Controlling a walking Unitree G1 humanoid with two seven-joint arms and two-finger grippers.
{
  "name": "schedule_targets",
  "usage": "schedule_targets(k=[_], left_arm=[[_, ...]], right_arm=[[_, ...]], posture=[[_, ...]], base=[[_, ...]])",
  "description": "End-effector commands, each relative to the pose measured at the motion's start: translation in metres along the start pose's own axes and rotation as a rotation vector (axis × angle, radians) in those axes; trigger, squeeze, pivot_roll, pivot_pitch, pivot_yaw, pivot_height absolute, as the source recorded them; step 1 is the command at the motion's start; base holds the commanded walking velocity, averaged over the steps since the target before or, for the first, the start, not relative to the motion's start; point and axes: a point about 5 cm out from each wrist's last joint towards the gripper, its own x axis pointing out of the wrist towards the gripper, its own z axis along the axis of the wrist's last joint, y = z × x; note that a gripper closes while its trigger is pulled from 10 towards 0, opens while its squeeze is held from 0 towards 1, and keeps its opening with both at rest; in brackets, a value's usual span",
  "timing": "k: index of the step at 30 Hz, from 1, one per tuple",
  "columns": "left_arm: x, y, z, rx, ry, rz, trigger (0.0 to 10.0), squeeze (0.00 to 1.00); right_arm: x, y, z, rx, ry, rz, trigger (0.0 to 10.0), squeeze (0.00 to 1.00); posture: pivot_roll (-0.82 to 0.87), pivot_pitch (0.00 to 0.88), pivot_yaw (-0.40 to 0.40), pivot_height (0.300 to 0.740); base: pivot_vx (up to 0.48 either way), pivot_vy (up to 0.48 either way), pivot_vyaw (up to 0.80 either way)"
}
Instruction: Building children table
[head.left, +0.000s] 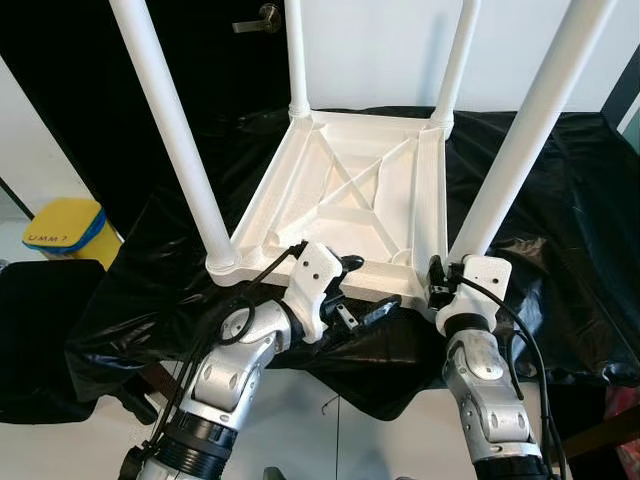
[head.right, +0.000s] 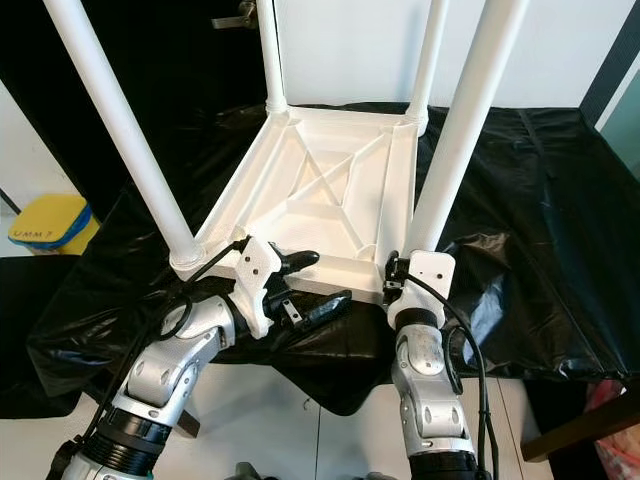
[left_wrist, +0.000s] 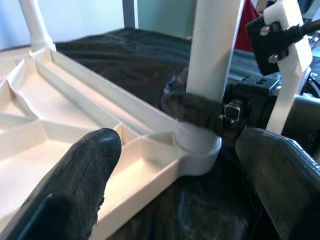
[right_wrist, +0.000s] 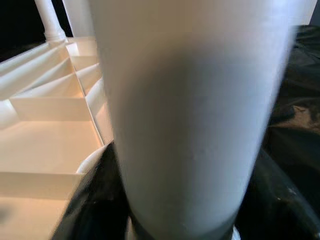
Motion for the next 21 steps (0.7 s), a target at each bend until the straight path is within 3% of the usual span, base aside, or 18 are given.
schedule_targets(k=[1, 2, 8, 11, 12, 17, 21], left_arm=[[0.001, -0.004, -0.003, -0.012, 0.017, -0.02, 10.0, 0.0], [0.002, -0.004, -0.001, 0.003, 0.011, -0.019, 10.0, 0.0], [0.004, -0.004, -0.001, 0.022, 0.01, -0.007, 10.0, 0.0], [0.005, -0.004, 0.0, 0.056, -0.005, -0.009, 10.0, 0.0], [0.005, -0.004, 0.0, 0.062, -0.003, -0.011, 10.0, 0.0], [0.006, -0.003, -0.001, 0.079, 0.024, -0.008, 10.0, 0.0], [0.007, -0.004, -0.001, 0.074, 0.038, -0.024, 10.0, 0.0]], right_arm=[[0.001, 0.0, 0.008, -0.001, -0.05, 0.009, 10.0, 0.82], [0.002, -0.001, 0.01, -0.006, -0.054, 0.01, 10.0, 1.0], [0.004, -0.009, 0.017, -0.012, -0.08, 0.07, 10.0, 1.0], [0.004, -0.013, 0.017, -0.013, -0.075, 0.17, 10.0, 0.99], [0.003, -0.015, 0.017, -0.016, -0.069, 0.215, 10.0, 0.0], [0.003, -0.02, 0.015, -0.042, -0.036, 0.376, 10.0, 0.0], [0.014, -0.027, 0.014, -0.09, 0.006, 0.545, 10.0, 0.0]], posture=[[-0.14, 0.021, 0.032, 0.74], [-0.14, 0.027, 0.032, 0.74], [-0.15, 0.045, 0.031, 0.74], [-0.15, 0.052, 0.034, 0.74], [-0.15, 0.052, 0.034, 0.74], [-0.15, 0.056, 0.037, 0.74], [-0.14, 0.066, 0.043, 0.74]], base=[[0.0, 0.0, 0.0], [0.0, 0.0, 0.0], [0.0, 0.0, 0.0], [0.0, 0.0, 0.0], [0.0, 0.0, 0.0], [0.0, 0.0, 0.0], [0.0, 0.0, 0.0]])
